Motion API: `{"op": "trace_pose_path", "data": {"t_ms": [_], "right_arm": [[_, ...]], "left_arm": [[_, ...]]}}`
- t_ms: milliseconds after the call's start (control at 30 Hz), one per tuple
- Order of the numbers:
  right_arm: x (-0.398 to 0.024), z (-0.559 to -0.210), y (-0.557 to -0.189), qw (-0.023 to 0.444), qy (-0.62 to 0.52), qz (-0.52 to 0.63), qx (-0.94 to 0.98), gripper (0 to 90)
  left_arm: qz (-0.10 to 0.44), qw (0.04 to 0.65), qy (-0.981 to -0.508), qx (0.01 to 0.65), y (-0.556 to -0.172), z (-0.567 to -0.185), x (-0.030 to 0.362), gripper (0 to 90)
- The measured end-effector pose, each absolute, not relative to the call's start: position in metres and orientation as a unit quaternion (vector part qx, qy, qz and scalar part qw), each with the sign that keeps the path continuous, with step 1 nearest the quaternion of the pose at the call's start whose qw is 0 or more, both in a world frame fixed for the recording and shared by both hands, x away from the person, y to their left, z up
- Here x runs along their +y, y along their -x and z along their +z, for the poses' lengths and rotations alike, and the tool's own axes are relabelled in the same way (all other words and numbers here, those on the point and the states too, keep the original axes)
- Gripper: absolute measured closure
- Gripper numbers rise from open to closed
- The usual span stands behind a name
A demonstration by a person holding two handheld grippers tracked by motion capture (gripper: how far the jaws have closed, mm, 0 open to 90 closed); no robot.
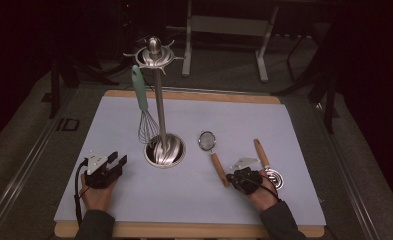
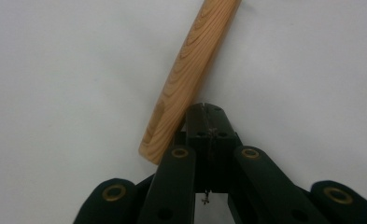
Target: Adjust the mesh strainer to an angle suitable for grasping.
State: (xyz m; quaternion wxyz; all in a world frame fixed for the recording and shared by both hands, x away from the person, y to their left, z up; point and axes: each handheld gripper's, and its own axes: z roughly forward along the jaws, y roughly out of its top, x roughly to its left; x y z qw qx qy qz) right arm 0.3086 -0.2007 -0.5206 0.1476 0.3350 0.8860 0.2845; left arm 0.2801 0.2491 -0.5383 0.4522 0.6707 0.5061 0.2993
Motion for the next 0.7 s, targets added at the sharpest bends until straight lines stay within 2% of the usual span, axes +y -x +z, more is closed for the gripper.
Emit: {"op": "trace_pose_path", "data": {"t_ms": [700], "right_arm": [[-0.19,-0.521,-0.302,0.137,-0.31,0.289,0.895,90.0]], "left_arm": [[0.3,0.452,-0.671,0.506,-0.28,-0.538,0.249,58.5]]}}
